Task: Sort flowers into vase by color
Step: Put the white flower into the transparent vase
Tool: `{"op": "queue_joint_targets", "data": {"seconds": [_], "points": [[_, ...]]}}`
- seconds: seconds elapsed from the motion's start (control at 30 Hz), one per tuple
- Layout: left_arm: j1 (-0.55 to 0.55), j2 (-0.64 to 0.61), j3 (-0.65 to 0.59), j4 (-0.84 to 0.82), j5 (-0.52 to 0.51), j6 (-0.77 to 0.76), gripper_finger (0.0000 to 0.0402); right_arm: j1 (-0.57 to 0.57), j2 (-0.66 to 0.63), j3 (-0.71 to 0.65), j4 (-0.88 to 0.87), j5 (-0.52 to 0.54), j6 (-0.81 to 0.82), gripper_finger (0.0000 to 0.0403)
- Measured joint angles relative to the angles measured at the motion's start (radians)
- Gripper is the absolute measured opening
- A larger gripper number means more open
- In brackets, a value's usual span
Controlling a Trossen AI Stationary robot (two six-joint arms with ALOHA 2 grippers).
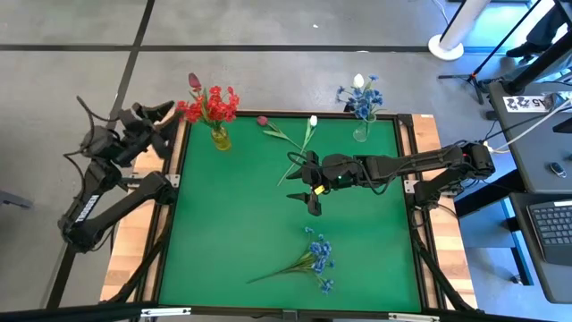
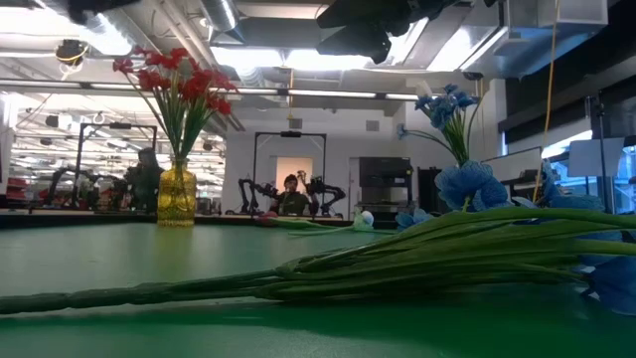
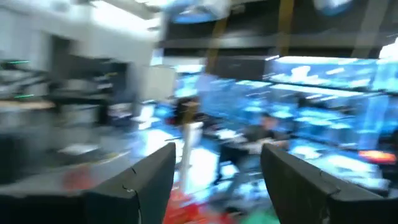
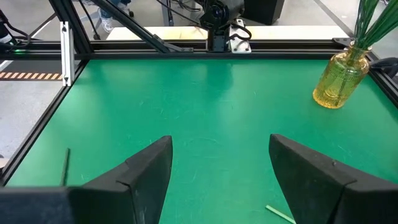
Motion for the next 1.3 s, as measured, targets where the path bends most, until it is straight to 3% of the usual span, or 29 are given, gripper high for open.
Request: {"op": "queue_joint_targets", "data": {"seconds": [0.1,0.27,0.47,0.7,0.8,1.03,1.2,1.3], "points": [[0.000,0.000,0.000,0.026,0.161,-0.058,0.0229,-0.001,0.000,0.000,-0.011,0.012,-0.003,0.0264],[0.000,0.009,-0.010,0.023,0.307,-0.102,0.0229,-0.004,-0.028,0.000,-0.150,0.133,-0.010,0.0264],[-0.044,0.066,-0.032,0.047,0.322,-0.100,0.0229,-0.017,-0.070,0.000,-0.227,0.186,0.017,0.0264],[-0.185,0.240,-0.035,0.191,0.292,-0.065,0.0229,-0.016,-0.075,0.001,-0.216,0.186,0.013,0.0264],[-0.296,0.323,-0.035,0.244,0.239,-0.018,0.0229,-0.017,-0.075,0.001,-0.229,0.191,0.012,0.0264],[-0.586,0.492,-0.035,0.291,-0.032,0.131,0.0229,-0.035,-0.075,0.001,-0.370,0.290,0.045,0.0264],[-0.738,0.564,-0.035,0.278,-0.201,0.160,0.0229,-0.064,-0.073,0.001,-0.481,0.282,0.152,0.0264],[-0.796,0.598,-0.035,0.279,-0.248,0.160,0.0229,-0.067,-0.060,0.001,-0.524,0.264,0.175,0.0264]]}}
